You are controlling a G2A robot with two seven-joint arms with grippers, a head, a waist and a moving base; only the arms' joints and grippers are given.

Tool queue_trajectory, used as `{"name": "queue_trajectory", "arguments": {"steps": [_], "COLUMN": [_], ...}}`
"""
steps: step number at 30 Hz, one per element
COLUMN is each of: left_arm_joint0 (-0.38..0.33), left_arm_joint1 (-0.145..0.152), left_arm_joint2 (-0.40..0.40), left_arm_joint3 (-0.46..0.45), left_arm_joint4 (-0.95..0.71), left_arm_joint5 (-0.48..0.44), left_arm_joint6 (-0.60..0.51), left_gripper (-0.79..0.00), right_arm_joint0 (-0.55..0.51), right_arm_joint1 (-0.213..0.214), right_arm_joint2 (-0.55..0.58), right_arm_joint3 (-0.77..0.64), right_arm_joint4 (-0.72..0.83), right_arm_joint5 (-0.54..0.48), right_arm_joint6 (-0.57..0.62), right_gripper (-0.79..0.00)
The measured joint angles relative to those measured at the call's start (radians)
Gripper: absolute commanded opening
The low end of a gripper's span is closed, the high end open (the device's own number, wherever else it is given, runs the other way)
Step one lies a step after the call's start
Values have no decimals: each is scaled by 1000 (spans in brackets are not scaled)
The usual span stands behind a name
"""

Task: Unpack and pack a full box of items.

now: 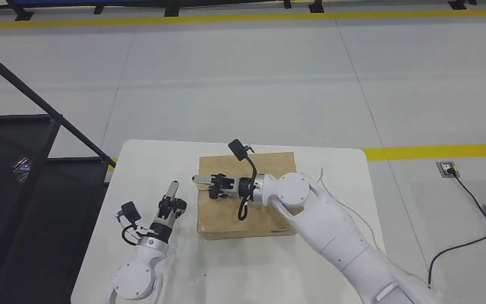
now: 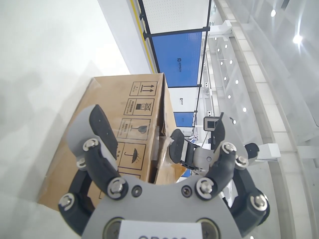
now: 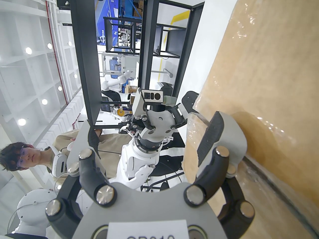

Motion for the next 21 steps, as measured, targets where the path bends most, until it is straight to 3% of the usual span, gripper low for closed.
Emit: {"name": "queue_trajectory", "arguments": {"steps": [9,21], "left_arm_joint0": [11,7], "left_arm_joint1": [3,3], "left_arm_joint2": [-25,-17], "left_arm_joint3": [4,13], "left_arm_joint4": [-18,-20], "left_arm_joint5": [-6,-11], "left_arm_joint6": [-4,-11], "left_gripper": [0,0], "right_arm_joint0": [0,47], "right_arm_joint1": [-37,-48], "right_arm_joint2": [-17,0], "right_arm_joint3": [47,103], "right_arm_joint4": [0,-9], "right_arm_joint5": [-108,-2], "right_arm_joint6": [-29,126], "right_gripper": [0,0]}}
